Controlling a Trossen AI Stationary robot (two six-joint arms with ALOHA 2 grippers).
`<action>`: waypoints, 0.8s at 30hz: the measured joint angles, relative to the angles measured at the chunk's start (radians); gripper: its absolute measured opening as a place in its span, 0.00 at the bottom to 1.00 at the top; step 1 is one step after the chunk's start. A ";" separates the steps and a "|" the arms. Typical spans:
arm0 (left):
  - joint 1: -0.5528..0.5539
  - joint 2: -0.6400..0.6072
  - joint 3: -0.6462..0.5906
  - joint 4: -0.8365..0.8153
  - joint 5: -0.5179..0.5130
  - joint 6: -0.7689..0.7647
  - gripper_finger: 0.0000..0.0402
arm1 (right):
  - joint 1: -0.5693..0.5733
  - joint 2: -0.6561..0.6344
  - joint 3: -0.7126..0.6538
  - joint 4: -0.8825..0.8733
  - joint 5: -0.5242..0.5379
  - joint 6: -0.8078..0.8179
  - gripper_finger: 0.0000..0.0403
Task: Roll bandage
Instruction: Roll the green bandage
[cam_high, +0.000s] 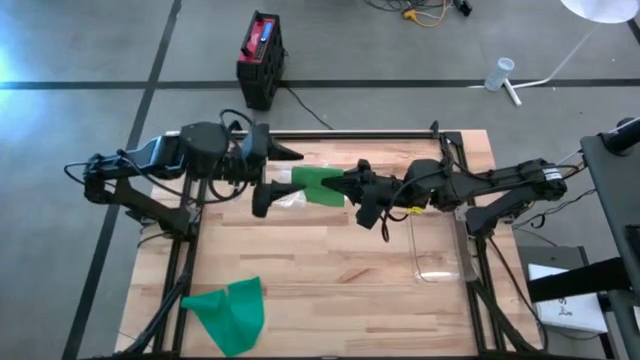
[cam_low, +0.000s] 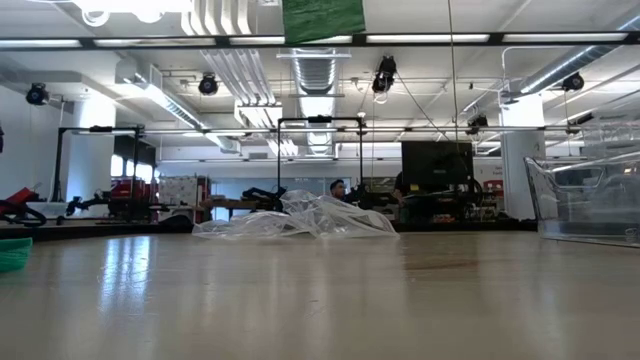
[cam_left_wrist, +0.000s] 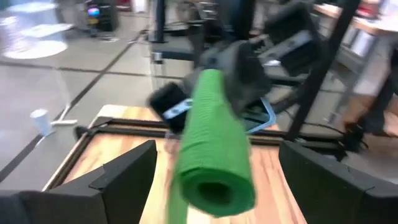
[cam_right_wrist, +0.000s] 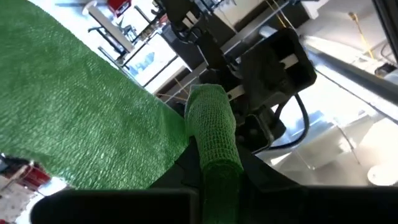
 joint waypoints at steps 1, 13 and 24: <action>0.000 0.001 0.000 0.001 0.023 0.015 0.82 | 0.000 0.000 0.000 -0.003 -0.002 -0.012 0.07; 0.019 0.003 -0.003 -0.025 0.044 0.204 0.75 | 0.017 0.000 0.000 -0.098 -0.024 0.177 0.07; 0.046 -0.007 -0.157 0.091 0.061 0.255 0.78 | 0.039 -0.011 0.000 -0.238 0.080 0.327 0.07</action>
